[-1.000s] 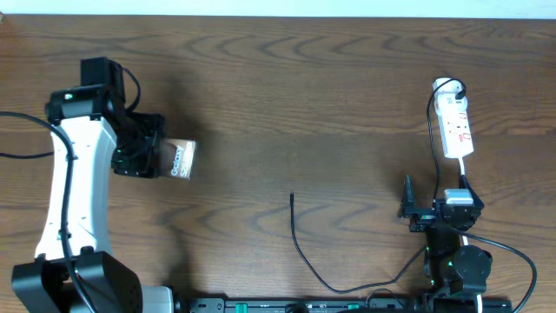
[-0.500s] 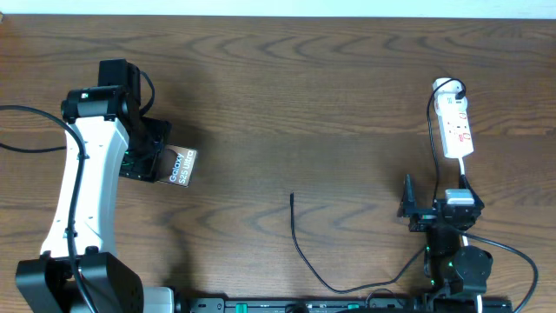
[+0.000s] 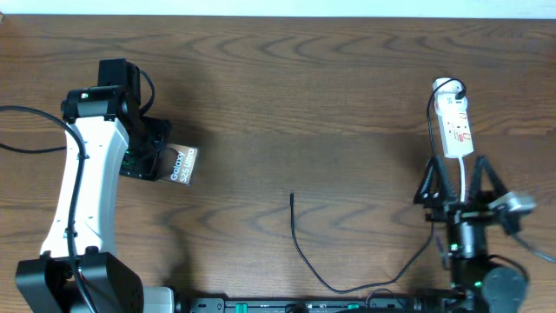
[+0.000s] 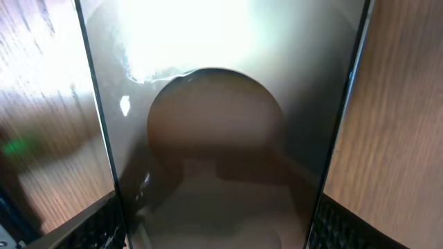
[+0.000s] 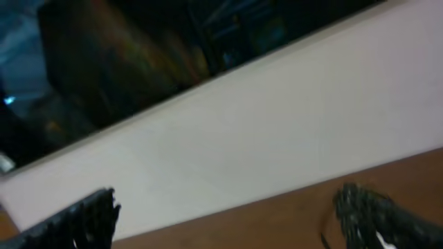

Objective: Plug charger to phone and switch on socket
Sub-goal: 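Move the right gripper toward the phone held by the left gripper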

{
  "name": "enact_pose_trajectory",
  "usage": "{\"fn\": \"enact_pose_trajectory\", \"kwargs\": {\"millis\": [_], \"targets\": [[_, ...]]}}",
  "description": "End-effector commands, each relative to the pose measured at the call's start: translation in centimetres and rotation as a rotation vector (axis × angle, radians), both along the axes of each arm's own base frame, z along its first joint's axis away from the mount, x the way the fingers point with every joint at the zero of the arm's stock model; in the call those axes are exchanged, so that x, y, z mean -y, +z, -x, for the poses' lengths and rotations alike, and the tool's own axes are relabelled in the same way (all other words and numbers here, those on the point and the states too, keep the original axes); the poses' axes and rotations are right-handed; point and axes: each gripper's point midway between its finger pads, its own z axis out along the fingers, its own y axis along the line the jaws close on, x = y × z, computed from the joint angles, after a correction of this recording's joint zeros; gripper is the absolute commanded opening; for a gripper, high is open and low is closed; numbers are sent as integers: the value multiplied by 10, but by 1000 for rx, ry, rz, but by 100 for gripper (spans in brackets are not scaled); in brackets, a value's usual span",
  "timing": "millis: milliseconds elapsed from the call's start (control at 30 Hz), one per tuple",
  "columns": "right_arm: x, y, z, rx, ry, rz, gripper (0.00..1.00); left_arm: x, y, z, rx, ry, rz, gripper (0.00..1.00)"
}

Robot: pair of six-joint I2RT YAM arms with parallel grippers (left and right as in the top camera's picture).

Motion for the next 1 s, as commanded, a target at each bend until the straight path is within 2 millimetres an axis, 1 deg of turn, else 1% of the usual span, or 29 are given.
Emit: {"fn": "enact_pose_trajectory", "kwargs": {"millis": [0, 33, 67, 133, 167, 200, 233, 267, 333, 367, 400, 433, 467, 500, 533, 633, 700, 733, 767, 833, 867, 967], "targets": [[-21, 47, -11, -30, 135, -15, 99, 4, 6, 2, 20, 14, 13, 7], [-37, 61, -28, -95, 238, -19, 99, 4, 6, 2, 20, 14, 14, 8], [-47, 65, -39, -145, 308, -36, 99, 4, 6, 2, 19, 14, 14, 7], [-69, 68, -60, -247, 459, -73, 99, 4, 6, 2, 20, 14, 14, 7], [-84, 70, -70, -297, 572, -90, 99, 4, 6, 2, 20, 14, 14, 7], [-97, 71, -75, -329, 673, -96, 99, 4, 6, 2, 20, 14, 14, 7], [-113, 72, -83, -372, 819, -119, 99, 4, 6, 2, 20, 14, 14, 7], [-118, 72, -86, -389, 870, -132, 99, 4, 6, 2, 20, 14, 14, 8], [-129, 65, -102, -437, 995, -153, 99, 4, 6, 2, 19, 14, 16, 7], [-130, 55, -116, -458, 1019, -162, 99, 6, 6, 2, 20, 13, 25, 7], [-131, 43, -129, -510, 1021, -221, 99, 8, 6, 1, 22, 12, 36, 7], [-133, 22, -148, -620, 1011, -362, 99, 10, 6, 1, 23, 10, 49, 7], [-134, 9, -157, -689, 1004, -448, 99, 11, 6, 1, 23, 10, 52, 7], [-140, -22, -172, -840, 990, -617, 99, 11, 6, 1, 23, 10, 55, 8], [-145, -41, -178, -909, 983, -677, 99, 11, 6, 1, 23, 10, 55, 7], [-165, -90, -187, -1056, 986, -752, 99, 11, 6, 1, 22, 31, 58, 7], [-183, -115, -185, -1121, 1004, -751, 99, 11, 6, 1, 21, 44, 60, 7], [-193, -124, -183, -1135, 1027, -734, 99, 11, 6, 1, 21, 53, 61, 7], [-205, -131, -180, -1141, 1063, -707, 99, 12, 6, 1, 20, 63, 62, 7], [-229, -138, -172, -1127, 1149, -643, 99, 14, 6, 1, 19, 78, 65, 7], [-243, -140, -166, -1106, 1207, -593, 99, 16, 6, 0, 22, 79, 66, 7], [-277, -142, -145, -1006, 1361, -426, 99, 23, 7, -2, 30, 55, 66, 7]]}}
